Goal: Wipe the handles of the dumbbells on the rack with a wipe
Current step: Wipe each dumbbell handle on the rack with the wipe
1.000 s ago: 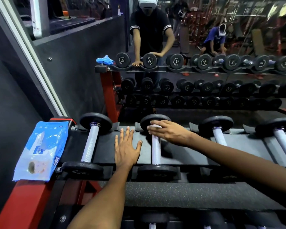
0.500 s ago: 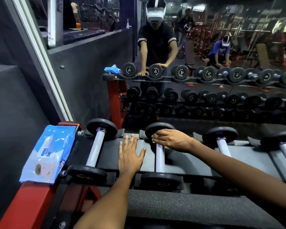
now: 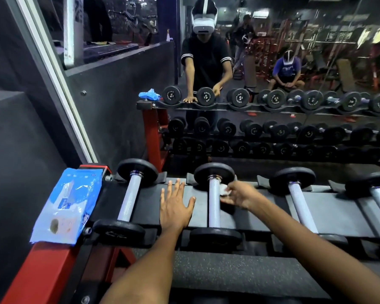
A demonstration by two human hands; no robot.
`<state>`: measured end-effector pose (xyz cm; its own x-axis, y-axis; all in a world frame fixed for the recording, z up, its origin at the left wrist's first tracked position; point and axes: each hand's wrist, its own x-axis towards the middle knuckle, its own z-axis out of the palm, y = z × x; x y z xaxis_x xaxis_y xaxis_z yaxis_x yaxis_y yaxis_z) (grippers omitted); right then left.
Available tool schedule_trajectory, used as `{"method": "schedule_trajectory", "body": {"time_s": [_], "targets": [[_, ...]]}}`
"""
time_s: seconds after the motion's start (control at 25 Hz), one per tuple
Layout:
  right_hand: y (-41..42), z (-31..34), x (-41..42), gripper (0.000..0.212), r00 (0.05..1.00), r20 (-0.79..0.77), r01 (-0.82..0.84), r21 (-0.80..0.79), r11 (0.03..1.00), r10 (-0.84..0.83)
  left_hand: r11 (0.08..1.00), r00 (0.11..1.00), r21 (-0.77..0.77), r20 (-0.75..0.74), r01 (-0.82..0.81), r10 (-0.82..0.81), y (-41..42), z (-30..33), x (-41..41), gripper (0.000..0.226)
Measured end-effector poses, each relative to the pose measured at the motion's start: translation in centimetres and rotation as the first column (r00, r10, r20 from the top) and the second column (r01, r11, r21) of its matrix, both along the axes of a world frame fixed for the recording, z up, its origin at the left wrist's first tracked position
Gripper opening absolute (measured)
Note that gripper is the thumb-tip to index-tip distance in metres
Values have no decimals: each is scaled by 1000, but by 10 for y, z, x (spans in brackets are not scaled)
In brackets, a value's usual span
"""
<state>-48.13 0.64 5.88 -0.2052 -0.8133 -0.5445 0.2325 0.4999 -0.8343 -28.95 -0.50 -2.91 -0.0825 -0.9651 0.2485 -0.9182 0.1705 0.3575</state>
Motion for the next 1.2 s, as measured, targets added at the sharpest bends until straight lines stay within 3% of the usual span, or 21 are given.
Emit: {"method": "schedule_trajectory", "body": {"time_s": [0.04, 0.2, 0.36, 0.52, 0.68, 0.8, 0.96, 1.0, 1.08, 1.12, 1.2], "targets": [[-6, 10, 1, 20, 995, 96, -39, 65, 997, 33, 1000, 1000, 5, -2, 2, -2, 0, -1, 0, 68], [-14, 34, 14, 16, 977, 108, -198, 112, 974, 186, 1000, 1000, -2, -5, 0, 0, -1, -3, 0, 68], [-18, 32, 28, 19, 983, 121, -159, 161, 974, 141, 1000, 1000, 0, -3, -5, 5, 1, -4, 0, 68], [-22, 32, 34, 20, 994, 5, -108, 77, 991, 108, 1000, 1000, 0, -3, -1, 1, -1, -1, -1, 74], [-15, 29, 27, 18, 977, 144, -176, 142, 974, 156, 1000, 1000, 6, -19, -9, 9, 2, -4, 0, 69], [-18, 32, 29, 15, 992, 25, -125, 119, 985, 123, 1000, 1000, -1, -4, -12, 12, -2, -4, 0, 73], [-16, 18, 27, 8, 965, 251, -93, 47, 995, 79, 1000, 1000, -8, -28, -3, 3, 0, -3, -1, 67], [-13, 13, 23, 7, 963, 245, -117, 21, 993, 109, 1000, 999, -8, -34, -4, 4, 0, -2, 0, 67], [-8, 3, 17, 11, 988, 102, -110, -20, 994, 112, 1000, 999, -14, -36, -5, 4, -1, -1, -1, 67], [-7, -3, 13, 16, 999, -8, -54, -73, 996, 53, 1000, 999, -18, -32, -7, 6, 0, -1, -1, 67], [-8, -9, 7, 7, 951, -294, 26, -220, 975, -91, 1000, 1000, -12, -21, -8, 8, 0, -4, -1, 67]]}}
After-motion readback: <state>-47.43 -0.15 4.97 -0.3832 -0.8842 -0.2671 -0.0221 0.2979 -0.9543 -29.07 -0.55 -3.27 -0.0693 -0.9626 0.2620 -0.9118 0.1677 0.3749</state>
